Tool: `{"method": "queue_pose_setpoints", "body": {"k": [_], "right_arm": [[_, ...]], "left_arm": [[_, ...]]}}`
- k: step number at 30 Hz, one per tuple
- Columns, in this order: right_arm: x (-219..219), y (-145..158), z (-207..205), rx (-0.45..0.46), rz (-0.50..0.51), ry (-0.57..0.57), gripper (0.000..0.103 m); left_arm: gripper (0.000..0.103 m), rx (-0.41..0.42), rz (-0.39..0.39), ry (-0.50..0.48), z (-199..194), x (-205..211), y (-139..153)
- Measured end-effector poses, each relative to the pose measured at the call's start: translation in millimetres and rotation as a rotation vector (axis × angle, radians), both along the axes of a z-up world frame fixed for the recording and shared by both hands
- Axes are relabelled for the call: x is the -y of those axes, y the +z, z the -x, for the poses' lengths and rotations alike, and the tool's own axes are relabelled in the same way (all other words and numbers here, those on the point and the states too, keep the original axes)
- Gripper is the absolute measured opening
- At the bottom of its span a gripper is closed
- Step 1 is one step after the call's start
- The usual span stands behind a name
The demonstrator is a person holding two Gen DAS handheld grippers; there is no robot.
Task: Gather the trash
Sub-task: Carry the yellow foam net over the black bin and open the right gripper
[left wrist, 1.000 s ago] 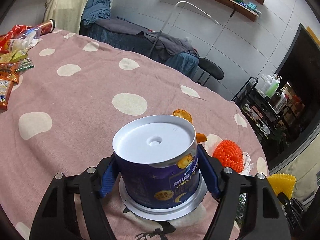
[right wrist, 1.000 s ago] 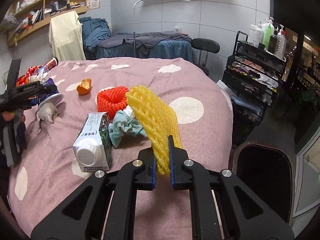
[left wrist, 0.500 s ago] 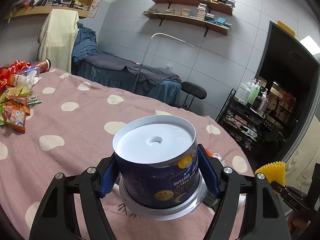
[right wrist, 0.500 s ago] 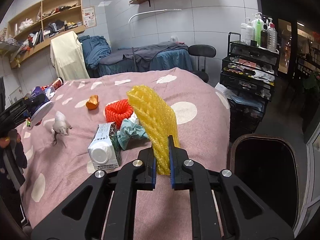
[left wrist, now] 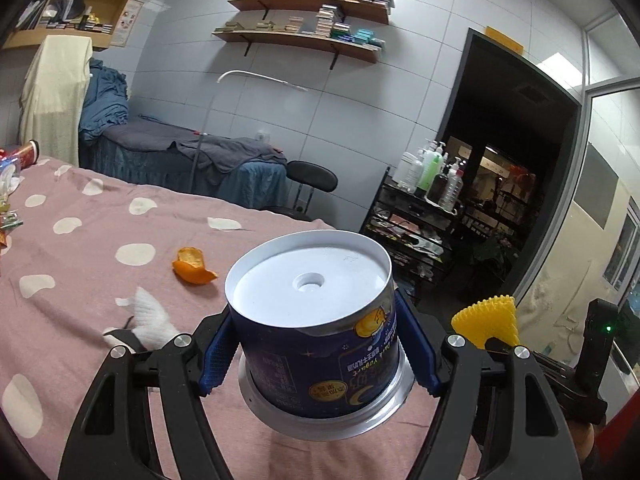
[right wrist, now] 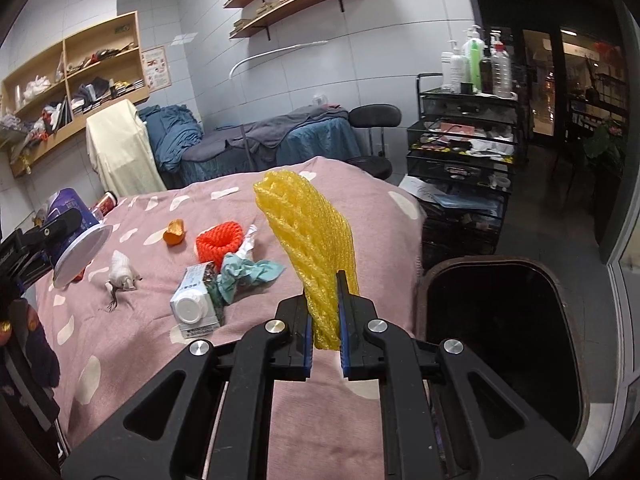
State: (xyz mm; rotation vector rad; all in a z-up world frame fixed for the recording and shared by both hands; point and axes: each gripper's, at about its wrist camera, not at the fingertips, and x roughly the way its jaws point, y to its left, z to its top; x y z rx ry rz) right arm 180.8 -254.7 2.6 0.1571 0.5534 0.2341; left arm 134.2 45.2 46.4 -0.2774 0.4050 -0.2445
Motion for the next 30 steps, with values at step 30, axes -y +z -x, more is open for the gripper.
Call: {"method": "queue_pose_setpoints", "body": {"k": [30], "right_arm": [[125, -99, -20, -0.302, -0.065, -0.334, 0.012]], "left_arm": [[0.071, -0.049, -0.026, -0.345, -8, 136, -23]]}}
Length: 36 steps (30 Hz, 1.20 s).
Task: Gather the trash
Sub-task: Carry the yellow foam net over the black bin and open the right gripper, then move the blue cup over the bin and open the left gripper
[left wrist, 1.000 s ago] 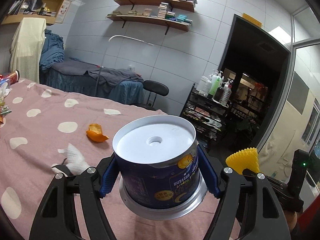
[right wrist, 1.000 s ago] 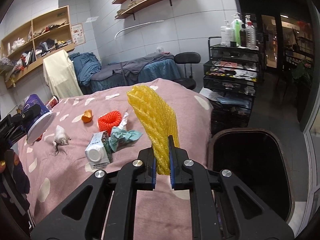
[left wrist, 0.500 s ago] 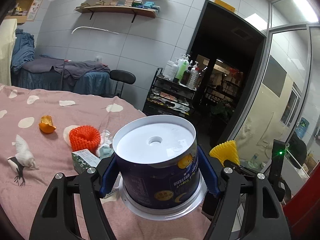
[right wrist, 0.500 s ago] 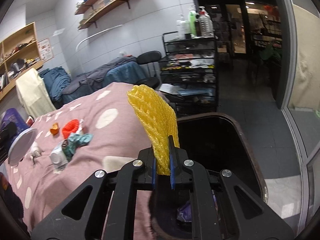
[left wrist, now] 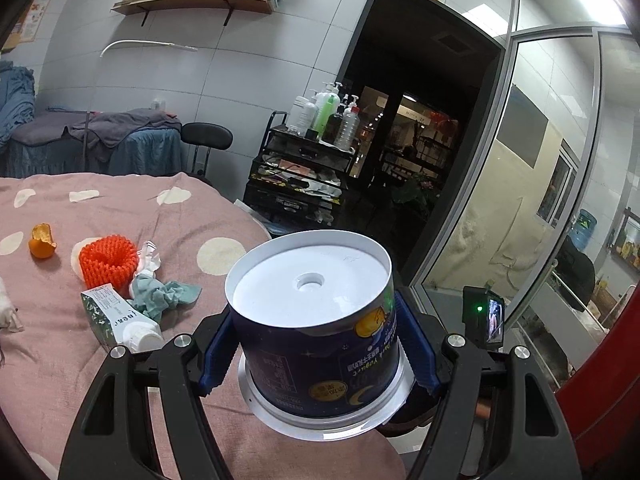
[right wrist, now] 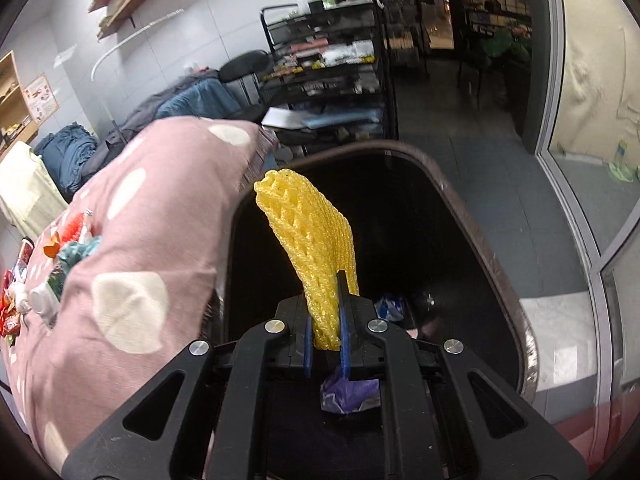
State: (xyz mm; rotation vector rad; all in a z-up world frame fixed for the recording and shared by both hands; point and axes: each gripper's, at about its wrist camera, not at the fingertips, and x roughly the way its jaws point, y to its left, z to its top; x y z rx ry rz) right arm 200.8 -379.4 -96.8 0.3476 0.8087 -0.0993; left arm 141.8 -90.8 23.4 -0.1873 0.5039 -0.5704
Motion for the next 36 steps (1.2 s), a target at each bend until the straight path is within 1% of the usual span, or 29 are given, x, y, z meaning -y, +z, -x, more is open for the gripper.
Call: {"method": "queue_pose_setpoints", "body": {"k": [1, 2, 3, 5, 9, 11, 12, 16, 20, 26, 29, 36], "right_arm": [[0, -3, -1, -0.009, 0.002, -0.003, 0.014], [0, -6, -1, -0.019, 0.005, -0.012, 0.026], [0, -8, 0, -0.017, 0.0, -0.022, 0.048], [2, -10, 5, 0.003, -0.019, -0.045, 0.067], [3, -13, 9, 0.003, -0.026, -0.044, 0.069], [2, -10, 16, 0.022, -0.027, -0.055, 0.071], [4, -10, 18, 0.03, -0.027, -0.061, 0.073], [10, 1, 25, 0.069, -0.024, -0.096, 0.075], [20, 16, 36, 0.124, -0.025, -0.156, 0.08], [40, 40, 54, 0.202, -0.011, -0.258, 0.085], [50, 50, 62, 0.234, 0.012, -0.308, 0.086], [73, 66, 73, 0.28, 0.021, -0.382, 0.089]], "left_arm": [[0.071, -0.002, -0.003, -0.005, 0, 2, -1], [0.071, -0.004, -0.005, -0.011, 0, 5, -2], [0.071, -0.008, -0.006, -0.017, -1, 6, -3], [0.071, -0.015, -0.006, -0.027, -2, 8, -4], [0.071, -0.026, -0.01, -0.045, -3, 15, -7], [0.071, -0.031, -0.014, -0.058, -3, 20, -9], [0.071, -0.032, -0.016, -0.063, -3, 22, -9], [0.071, -0.03, -0.03, -0.092, -3, 35, -8], [0.071, -0.037, -0.036, -0.133, -6, 51, -10], [0.071, -0.099, -0.029, -0.17, -20, 69, -18], [0.071, -0.124, -0.03, -0.18, -28, 79, -21], [0.071, -0.155, -0.077, -0.207, -40, 109, -29]]}}
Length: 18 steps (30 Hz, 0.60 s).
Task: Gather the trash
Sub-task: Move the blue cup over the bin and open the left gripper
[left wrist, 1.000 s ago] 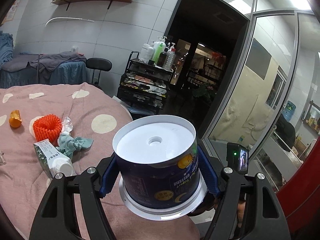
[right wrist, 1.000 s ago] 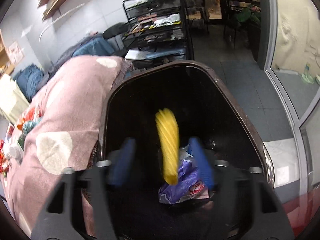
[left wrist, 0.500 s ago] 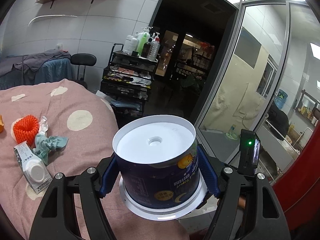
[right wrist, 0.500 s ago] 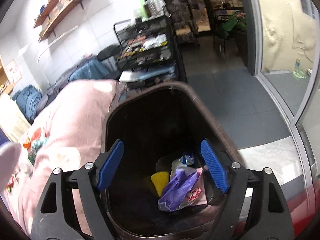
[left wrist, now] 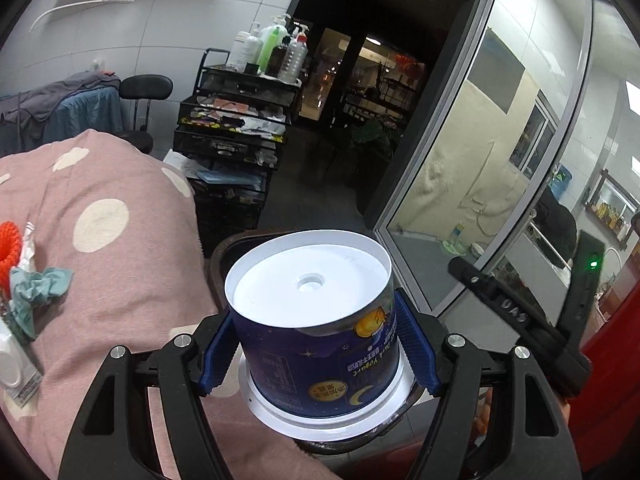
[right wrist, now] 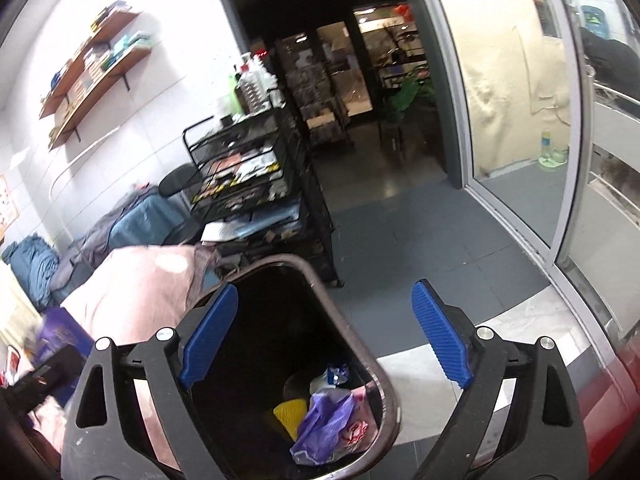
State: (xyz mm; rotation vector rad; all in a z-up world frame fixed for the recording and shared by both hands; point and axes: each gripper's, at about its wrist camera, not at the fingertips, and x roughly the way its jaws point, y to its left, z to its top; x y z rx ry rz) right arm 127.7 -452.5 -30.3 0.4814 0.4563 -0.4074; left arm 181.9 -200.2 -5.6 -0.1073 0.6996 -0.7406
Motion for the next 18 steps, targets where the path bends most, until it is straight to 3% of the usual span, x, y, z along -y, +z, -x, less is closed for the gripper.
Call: {"method": "queue_pose_setpoints", "body": {"k": [15, 18], "right_arm": [[13, 7, 13, 0.021, -0.011, -0.015, 0.091], [13, 6, 11, 0.019, -0.017, -0.016, 0.091]], "left_arm": [[0.071, -0.057, -0.178, -0.054, -14, 60, -31], [0.076, -0.067, -0.207, -0.061, -15, 62, -34]]}}
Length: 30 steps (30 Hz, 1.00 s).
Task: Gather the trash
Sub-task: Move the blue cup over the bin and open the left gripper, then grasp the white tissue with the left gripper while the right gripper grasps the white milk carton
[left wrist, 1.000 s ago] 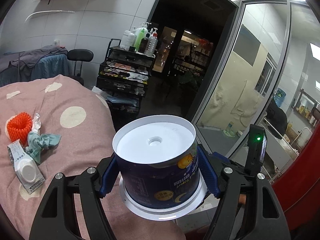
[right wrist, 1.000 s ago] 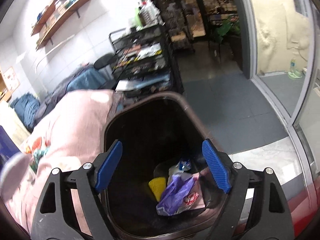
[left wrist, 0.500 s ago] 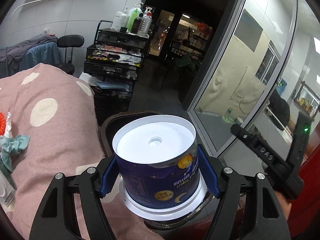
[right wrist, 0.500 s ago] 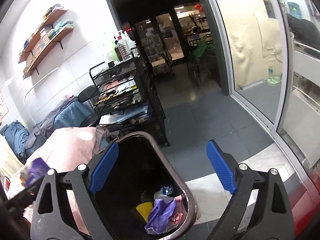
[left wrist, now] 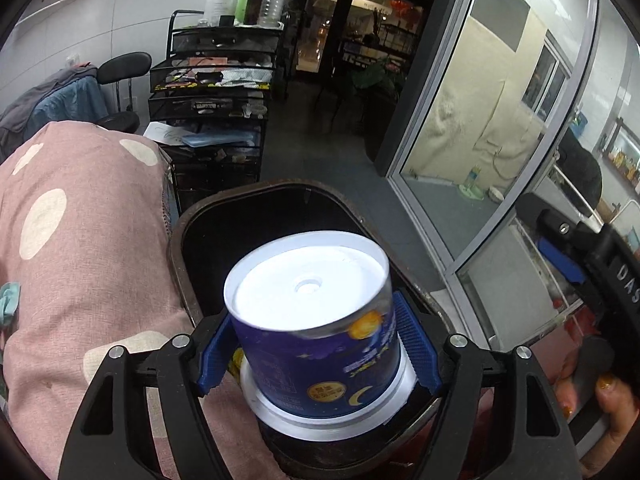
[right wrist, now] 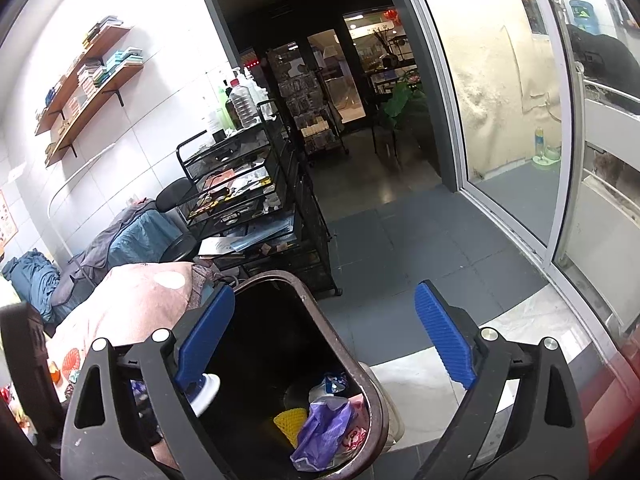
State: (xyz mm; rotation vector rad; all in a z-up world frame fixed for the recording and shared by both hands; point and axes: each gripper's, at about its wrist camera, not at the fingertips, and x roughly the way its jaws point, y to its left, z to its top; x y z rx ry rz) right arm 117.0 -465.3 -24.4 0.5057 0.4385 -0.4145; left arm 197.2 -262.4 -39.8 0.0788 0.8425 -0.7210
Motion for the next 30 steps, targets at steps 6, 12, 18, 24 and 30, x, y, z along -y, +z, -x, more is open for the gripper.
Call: {"method": "queue_pose_setpoints", "body": {"k": [6, 12, 18, 24, 30], "right_arm": [[-4, -1, -1, -0.008, 0.002, 0.017, 0.092], [-4, -2, -1, -0.01, -0.003, 0.025, 0.094], [-7, -4, -2, -0.011, 0.002, 0.048, 0.094], [-17, -5, -6, -0.015, 0.01, 0.09, 0.094], [-31, -8, -11, -0.014, 0.016, 0.144, 0.094]], "left_arm": [[0.089, -0.001, 0.01, 0.001, 2, -4, 2], [0.091, 0.054, 0.006, -0.012, 17, -6, 10], [0.094, 0.135, 0.051, -0.009, 37, -21, 31], [0.096, 0.214, 0.085, 0.015, 57, -43, 49], [0.098, 0.269, 0.108, 0.06, 69, -69, 59]]}}
